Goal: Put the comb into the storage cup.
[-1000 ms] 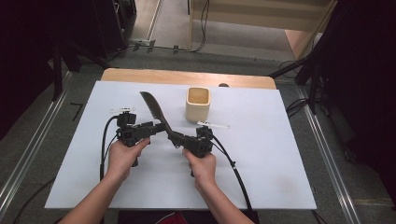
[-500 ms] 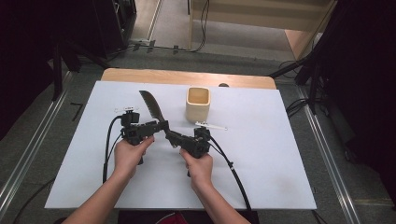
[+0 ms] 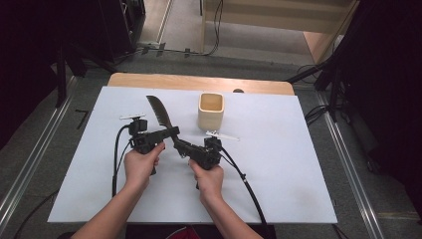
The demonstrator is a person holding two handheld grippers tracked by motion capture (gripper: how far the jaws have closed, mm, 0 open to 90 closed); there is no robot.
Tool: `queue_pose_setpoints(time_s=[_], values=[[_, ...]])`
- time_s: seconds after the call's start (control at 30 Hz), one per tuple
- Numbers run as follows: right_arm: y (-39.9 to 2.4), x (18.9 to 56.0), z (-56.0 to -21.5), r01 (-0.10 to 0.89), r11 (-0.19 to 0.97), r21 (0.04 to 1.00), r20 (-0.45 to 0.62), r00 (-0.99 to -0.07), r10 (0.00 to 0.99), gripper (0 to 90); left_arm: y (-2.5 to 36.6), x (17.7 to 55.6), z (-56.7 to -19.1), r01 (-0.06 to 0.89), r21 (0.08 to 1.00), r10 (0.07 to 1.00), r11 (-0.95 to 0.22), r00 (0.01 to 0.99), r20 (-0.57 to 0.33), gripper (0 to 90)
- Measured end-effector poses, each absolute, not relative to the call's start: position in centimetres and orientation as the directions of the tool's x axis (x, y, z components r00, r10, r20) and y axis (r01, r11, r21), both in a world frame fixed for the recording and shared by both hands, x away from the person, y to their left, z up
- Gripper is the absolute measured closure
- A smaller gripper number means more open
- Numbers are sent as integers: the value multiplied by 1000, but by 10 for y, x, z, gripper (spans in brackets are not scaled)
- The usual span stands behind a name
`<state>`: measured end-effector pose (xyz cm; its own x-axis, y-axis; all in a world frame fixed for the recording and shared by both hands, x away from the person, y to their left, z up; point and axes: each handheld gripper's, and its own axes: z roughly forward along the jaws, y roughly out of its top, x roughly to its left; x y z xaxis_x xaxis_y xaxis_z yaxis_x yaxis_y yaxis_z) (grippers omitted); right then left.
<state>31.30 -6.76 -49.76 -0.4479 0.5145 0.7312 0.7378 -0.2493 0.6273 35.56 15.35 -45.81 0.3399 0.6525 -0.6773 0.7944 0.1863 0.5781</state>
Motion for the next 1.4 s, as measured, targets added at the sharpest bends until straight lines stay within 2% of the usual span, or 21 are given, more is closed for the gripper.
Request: queue_pose_setpoints(time_s=[0.1, 0.3, 0.9, 1.4], values=[[-67, 313, -498, 735, -253, 630, 730, -447, 517, 702, 154, 355, -458, 796, 575, 648, 190, 339, -682, 587], [-67, 313, -498, 730, -255, 634, 726, -447, 523, 702, 152, 354, -459, 800, 569, 645, 190, 335, -687, 631], [-66, 313, -499, 699, -233, 676, 686, -482, 544, 702, 155, 356, -461, 824, 519, 598, 229, 302, -743, 685], [-63, 312, -493, 681, -186, 709, 642, -513, 570, 697, 161, 356, -464, 843, 452, 504, 291, 267, -821, 735]])
